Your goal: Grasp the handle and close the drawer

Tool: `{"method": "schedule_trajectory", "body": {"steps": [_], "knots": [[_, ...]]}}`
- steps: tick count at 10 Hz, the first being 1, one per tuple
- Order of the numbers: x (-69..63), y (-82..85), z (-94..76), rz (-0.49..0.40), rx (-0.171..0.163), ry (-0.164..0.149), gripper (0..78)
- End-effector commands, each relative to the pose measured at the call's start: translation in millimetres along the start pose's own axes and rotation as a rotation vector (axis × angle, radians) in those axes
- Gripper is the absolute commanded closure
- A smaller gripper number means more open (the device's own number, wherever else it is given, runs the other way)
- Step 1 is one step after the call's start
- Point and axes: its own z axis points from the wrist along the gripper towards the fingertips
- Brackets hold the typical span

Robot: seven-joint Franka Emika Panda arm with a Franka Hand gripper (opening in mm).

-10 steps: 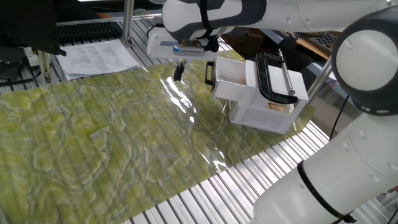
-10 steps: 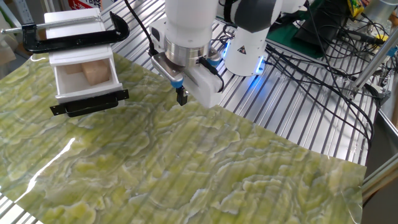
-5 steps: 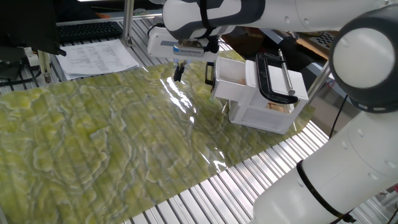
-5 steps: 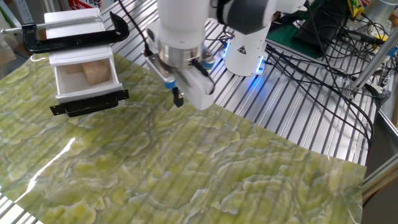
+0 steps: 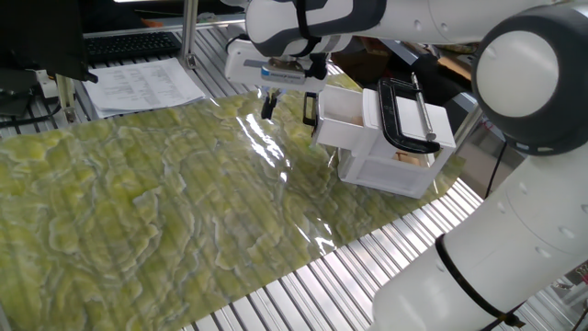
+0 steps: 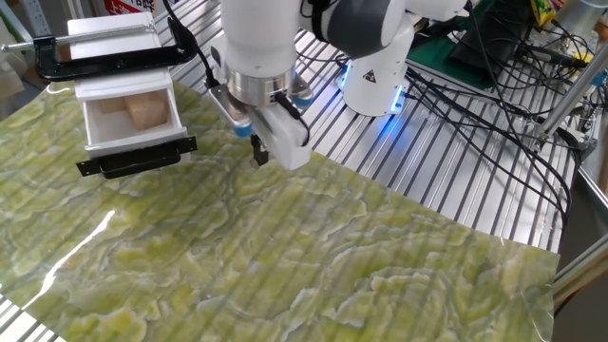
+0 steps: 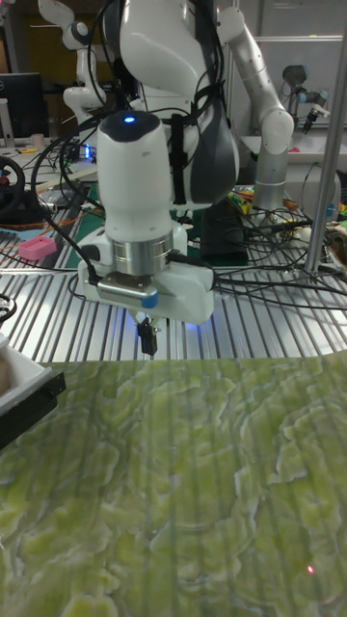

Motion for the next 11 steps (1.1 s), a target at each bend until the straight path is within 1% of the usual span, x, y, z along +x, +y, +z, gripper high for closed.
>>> {"method": "schedule_trajectory", "body": {"steps": [1, 2, 3, 4, 5, 6, 8, 10, 11], "knots": [[-5.6, -4.5, 0.7, 0.226, -0.021, -0.055, 77.6], [-5.6, -4.4, 0.8, 0.262, -0.013, -0.051, 77.6], [-5.6, -4.4, 0.9, 0.285, 0.001, -0.034, 77.6], [-5.6, -4.4, 1.1, 0.324, 0.009, -0.026, 77.6], [-5.7, -4.5, 1.1, 0.382, -0.009, -0.008, 77.6], [-6.1, -5.0, 1.4, 0.413, -0.031, 0.008, 77.6], [-6.9, -5.7, 2.0, 0.45, -0.021, 0.0, 77.6], [-9.8, -9.2, 3.9, 0.543, -0.019, -0.004, 77.6], [-10.5, -9.8, 4.1, 0.552, 0.007, -0.03, 77.6]]}}
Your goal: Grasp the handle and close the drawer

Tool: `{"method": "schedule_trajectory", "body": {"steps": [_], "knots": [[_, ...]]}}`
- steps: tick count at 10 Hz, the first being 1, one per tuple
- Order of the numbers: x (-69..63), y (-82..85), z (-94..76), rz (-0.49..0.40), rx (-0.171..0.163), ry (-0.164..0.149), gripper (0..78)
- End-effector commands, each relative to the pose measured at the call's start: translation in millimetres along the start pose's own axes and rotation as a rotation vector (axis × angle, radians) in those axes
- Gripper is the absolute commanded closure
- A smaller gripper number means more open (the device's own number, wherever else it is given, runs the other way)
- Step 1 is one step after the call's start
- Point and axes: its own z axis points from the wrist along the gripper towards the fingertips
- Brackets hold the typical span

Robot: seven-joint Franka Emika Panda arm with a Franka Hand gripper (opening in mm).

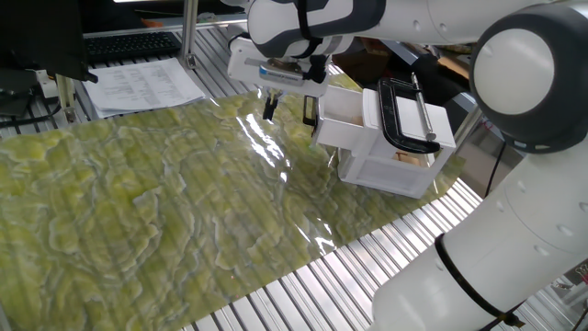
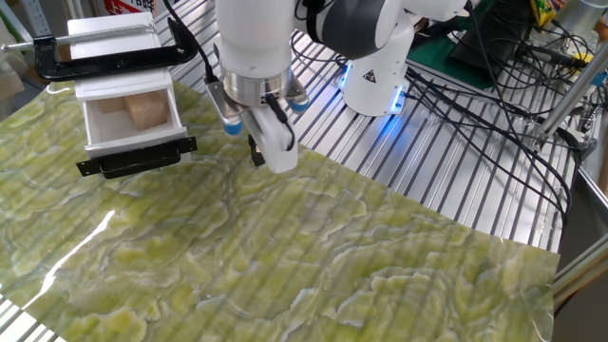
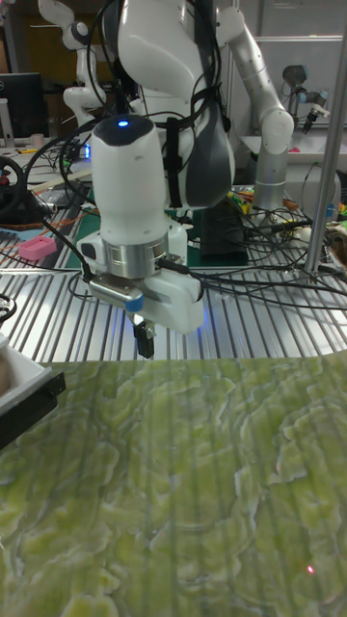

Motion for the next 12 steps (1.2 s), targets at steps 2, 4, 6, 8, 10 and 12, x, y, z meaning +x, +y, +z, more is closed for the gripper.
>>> {"method": "schedule_trajectory", "body": {"steps": [2, 4, 6, 8, 10, 12], "knots": [[-9.3, -4.6, 0.5, 0.284, 0.022, -0.037, 77.6], [-9.3, -4.6, 0.5, 0.113, -0.001, -0.049, 77.6], [-9.3, -4.6, 0.5, 0.094, -0.033, -0.031, 77.6], [-9.3, -4.6, 0.5, 0.077, -0.025, -0.031, 77.6], [-9.3, -4.6, 0.5, 0.068, -0.018, -0.023, 77.6], [-18.9, -3.9, -0.1, 0.081, -0.019, -0.027, 77.6]]}}
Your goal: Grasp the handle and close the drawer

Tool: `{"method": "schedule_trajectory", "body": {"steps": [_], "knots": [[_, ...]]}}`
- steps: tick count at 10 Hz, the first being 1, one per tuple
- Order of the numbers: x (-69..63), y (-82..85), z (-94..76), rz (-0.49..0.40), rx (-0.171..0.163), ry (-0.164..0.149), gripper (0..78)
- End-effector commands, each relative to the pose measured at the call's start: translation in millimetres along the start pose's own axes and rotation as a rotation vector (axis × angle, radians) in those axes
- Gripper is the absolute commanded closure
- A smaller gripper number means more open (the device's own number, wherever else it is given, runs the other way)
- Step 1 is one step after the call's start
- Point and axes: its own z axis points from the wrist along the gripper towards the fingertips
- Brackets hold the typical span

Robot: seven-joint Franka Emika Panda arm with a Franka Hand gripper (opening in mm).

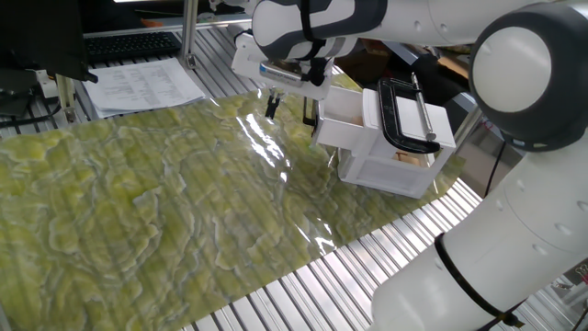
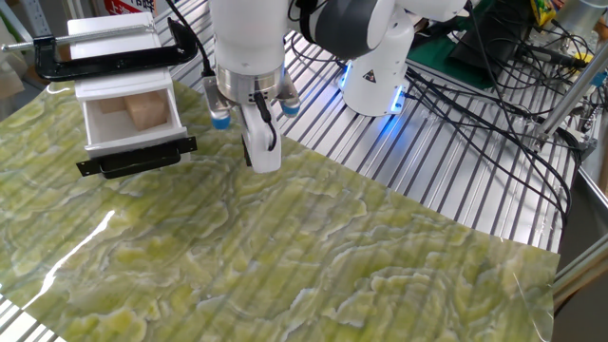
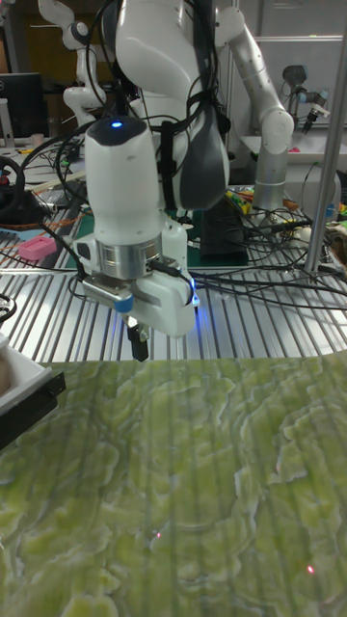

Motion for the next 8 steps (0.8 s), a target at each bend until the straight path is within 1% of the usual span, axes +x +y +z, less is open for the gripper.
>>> {"method": "schedule_trajectory", "body": {"steps": [1, 3, 4, 7, 8], "knots": [[-20.2, 1.7, -1.7, 0.014, 0.003, -0.005, 77.6], [-31.3, -2.0, 0.4, 0.023, 0.036, -0.023, 77.6], [-34.8, -4.5, 1.2, 0.021, 0.046, -0.02, 77.6], [-39.0, -12.4, -3.0, 0.018, 0.072, 0.011, 77.6], [-40.0, -18.7, -8.1, 0.009, 0.084, 0.024, 77.6]]}}
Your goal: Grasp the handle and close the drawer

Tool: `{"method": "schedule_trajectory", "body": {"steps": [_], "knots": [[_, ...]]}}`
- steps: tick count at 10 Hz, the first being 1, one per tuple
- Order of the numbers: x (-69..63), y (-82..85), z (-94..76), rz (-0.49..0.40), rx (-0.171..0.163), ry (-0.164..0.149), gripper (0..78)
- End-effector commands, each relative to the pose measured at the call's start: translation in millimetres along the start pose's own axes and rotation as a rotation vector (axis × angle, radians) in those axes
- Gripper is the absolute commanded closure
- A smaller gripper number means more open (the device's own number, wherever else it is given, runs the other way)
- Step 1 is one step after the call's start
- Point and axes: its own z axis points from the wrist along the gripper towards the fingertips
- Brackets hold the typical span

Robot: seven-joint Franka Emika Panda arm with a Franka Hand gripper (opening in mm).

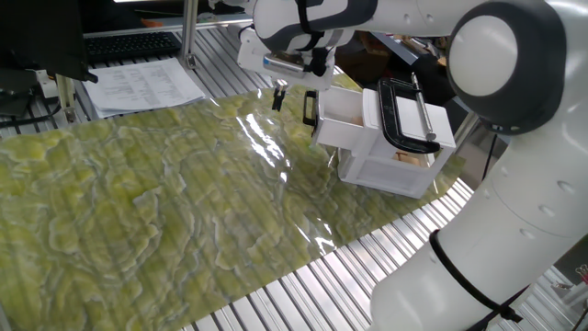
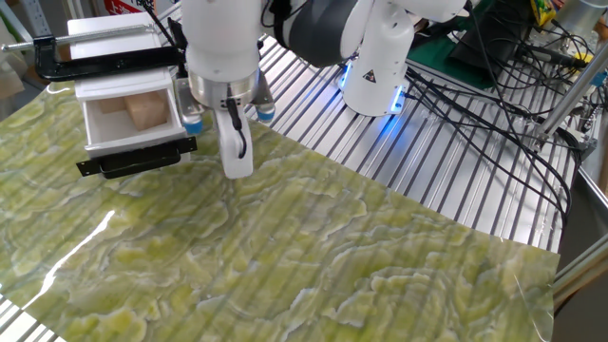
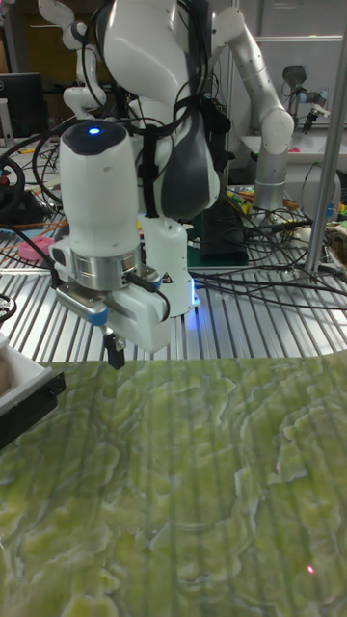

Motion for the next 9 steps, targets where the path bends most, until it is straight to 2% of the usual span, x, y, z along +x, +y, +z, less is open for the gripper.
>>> {"method": "schedule_trajectory", "body": {"steps": [1, 3, 5, 6, 7, 9], "knots": [[-3.8, -14.4, -10.3, -0.012, 0.038, 0.027, 77.6], [-2.3, -19.1, -7.1, -0.005, 0.071, 0.013, 77.6], [-0.3, -24.1, 0.3, -0.012, 0.091, -0.004, 77.6], [-0.3, -24.1, 0.3, -0.012, 0.091, -0.004, 77.6], [-1.5, -32.4, 11.2, -0.019, 0.119, -0.027, 77.6], [-6.5, -40.0, 20.4, -0.021, 0.133, -0.037, 77.6]]}}
